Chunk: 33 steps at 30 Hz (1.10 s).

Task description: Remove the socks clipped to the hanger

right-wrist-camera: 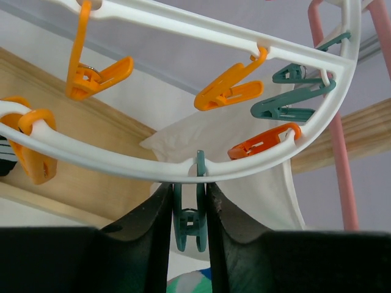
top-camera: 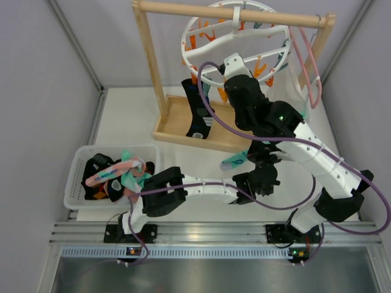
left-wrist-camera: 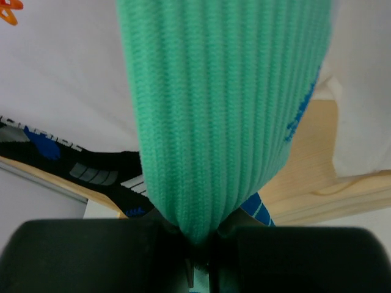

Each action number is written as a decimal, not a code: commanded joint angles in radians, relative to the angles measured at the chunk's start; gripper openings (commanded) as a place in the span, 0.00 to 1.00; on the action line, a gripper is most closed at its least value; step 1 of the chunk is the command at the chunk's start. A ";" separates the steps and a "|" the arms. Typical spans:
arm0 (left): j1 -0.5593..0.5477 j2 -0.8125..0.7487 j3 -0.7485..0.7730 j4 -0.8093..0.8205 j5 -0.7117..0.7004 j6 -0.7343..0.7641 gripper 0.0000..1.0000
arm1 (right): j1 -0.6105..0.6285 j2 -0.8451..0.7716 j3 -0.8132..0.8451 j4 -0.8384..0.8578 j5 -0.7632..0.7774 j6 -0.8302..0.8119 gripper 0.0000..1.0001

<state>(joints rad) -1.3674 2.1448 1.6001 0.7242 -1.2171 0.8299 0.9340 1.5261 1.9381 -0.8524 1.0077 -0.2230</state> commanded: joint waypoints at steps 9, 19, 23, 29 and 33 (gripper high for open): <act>0.060 -0.396 -0.317 -0.366 0.014 -0.591 0.00 | -0.037 -0.095 -0.053 0.102 -0.242 0.108 0.52; 0.166 -0.756 -0.537 -0.911 0.010 -1.142 0.00 | -0.057 -0.147 -0.083 0.107 -0.369 0.177 0.99; 0.209 -0.945 -0.604 -1.123 0.033 -1.365 0.00 | -0.060 -0.211 -0.126 0.122 -0.490 0.217 0.99; 0.422 -1.164 -0.693 -1.304 0.174 -1.539 0.00 | -0.076 -0.302 -0.209 0.173 -0.537 0.257 1.00; 0.528 -1.243 -0.672 -1.390 0.220 -1.536 0.00 | -0.101 -0.305 -0.237 0.168 -0.500 0.260 0.99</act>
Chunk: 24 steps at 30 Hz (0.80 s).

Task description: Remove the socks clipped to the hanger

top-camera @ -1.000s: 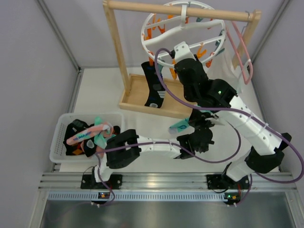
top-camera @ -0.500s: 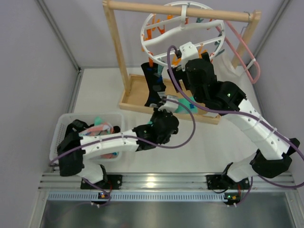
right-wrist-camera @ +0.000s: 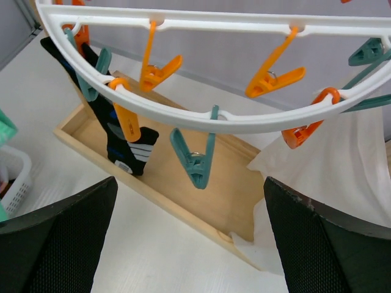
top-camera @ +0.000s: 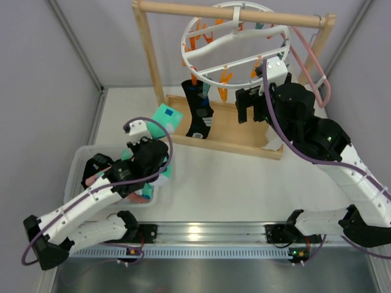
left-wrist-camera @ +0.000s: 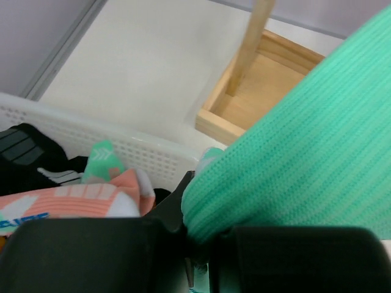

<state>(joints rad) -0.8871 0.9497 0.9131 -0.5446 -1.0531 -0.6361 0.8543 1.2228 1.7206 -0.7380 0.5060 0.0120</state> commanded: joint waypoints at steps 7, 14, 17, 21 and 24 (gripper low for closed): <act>0.343 -0.117 0.014 -0.170 0.178 -0.069 0.00 | -0.023 -0.038 -0.059 0.068 0.008 0.040 0.99; 0.586 -0.257 -0.195 -0.166 0.311 -0.302 0.00 | -0.023 -0.085 -0.099 0.069 -0.001 0.043 0.99; 0.605 -0.264 -0.292 -0.164 0.324 -0.413 0.00 | -0.023 -0.109 -0.137 0.084 0.000 0.043 0.99; 0.616 -0.229 -0.385 -0.161 0.347 -0.594 0.00 | -0.023 -0.124 -0.174 0.092 -0.004 0.045 0.99; 0.640 -0.203 -0.454 -0.128 0.392 -0.655 0.00 | -0.024 -0.140 -0.206 0.103 -0.006 0.046 0.99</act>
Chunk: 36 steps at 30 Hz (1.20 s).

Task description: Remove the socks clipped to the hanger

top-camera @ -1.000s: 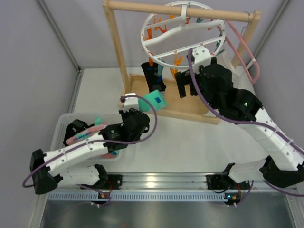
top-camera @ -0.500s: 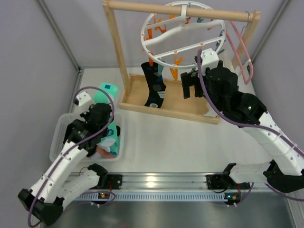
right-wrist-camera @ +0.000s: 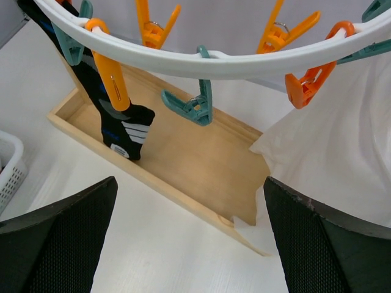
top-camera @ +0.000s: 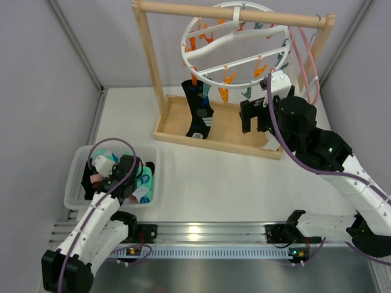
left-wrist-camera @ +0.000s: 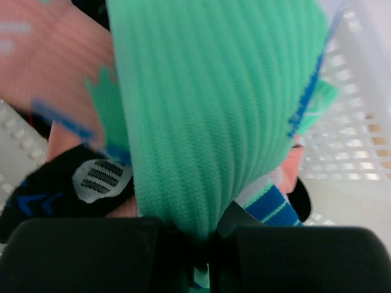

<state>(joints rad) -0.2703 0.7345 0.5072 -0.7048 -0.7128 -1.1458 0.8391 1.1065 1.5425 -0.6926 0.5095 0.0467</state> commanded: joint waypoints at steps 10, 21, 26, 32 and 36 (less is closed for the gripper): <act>0.072 -0.049 -0.107 0.070 0.148 -0.175 0.22 | -0.008 -0.059 -0.105 0.082 -0.034 0.022 0.99; 0.072 -0.237 0.119 -0.047 0.132 -0.019 0.98 | -0.008 -0.142 -0.093 0.048 -0.071 0.051 1.00; 0.072 -0.323 0.206 -0.070 0.110 0.052 0.99 | -0.009 -0.160 -0.081 0.041 -0.077 0.051 1.00; 0.071 -0.195 0.297 0.236 0.459 0.338 0.99 | -0.009 -0.191 -0.102 0.057 -0.103 0.047 0.99; 0.050 0.286 0.447 0.606 0.964 0.555 0.99 | -0.009 -0.247 -0.148 0.068 -0.136 0.070 0.99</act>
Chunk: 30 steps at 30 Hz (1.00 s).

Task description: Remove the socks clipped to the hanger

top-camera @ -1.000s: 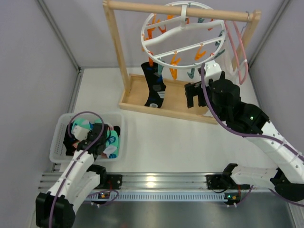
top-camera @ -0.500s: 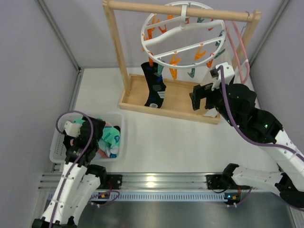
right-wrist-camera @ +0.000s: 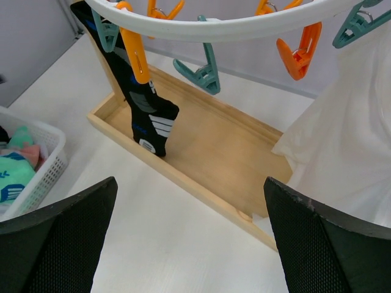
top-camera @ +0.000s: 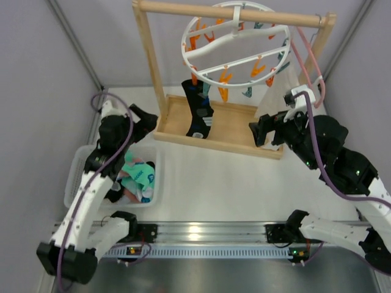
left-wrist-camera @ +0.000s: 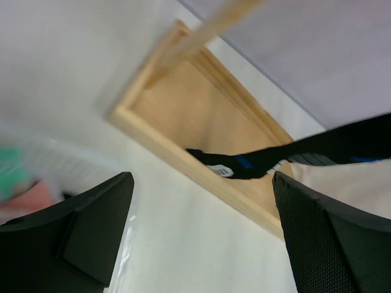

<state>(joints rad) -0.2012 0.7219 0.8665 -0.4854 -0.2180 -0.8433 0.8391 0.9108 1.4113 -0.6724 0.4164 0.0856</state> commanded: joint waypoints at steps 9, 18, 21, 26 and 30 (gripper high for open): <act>-0.201 0.719 0.141 0.867 0.528 0.495 0.99 | -0.006 -0.202 -0.086 0.069 -0.235 0.059 0.99; -0.162 0.962 0.130 1.199 0.732 0.540 0.99 | -0.006 -0.250 -0.150 0.117 -0.401 0.060 0.99; -0.159 1.002 0.140 1.292 0.813 0.475 0.96 | -0.006 -0.248 -0.167 0.135 -0.447 0.062 0.99; -0.184 0.995 0.100 1.413 0.862 0.414 0.62 | -0.006 -0.233 -0.184 0.166 -0.436 0.057 0.99; -0.214 0.927 0.039 1.413 0.765 0.405 0.02 | -0.008 -0.230 -0.186 0.187 -0.435 0.069 0.99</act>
<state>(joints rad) -0.3931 1.7287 0.9485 0.7948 0.5800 -0.4210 0.8391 0.6769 1.2236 -0.5797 -0.0010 0.1360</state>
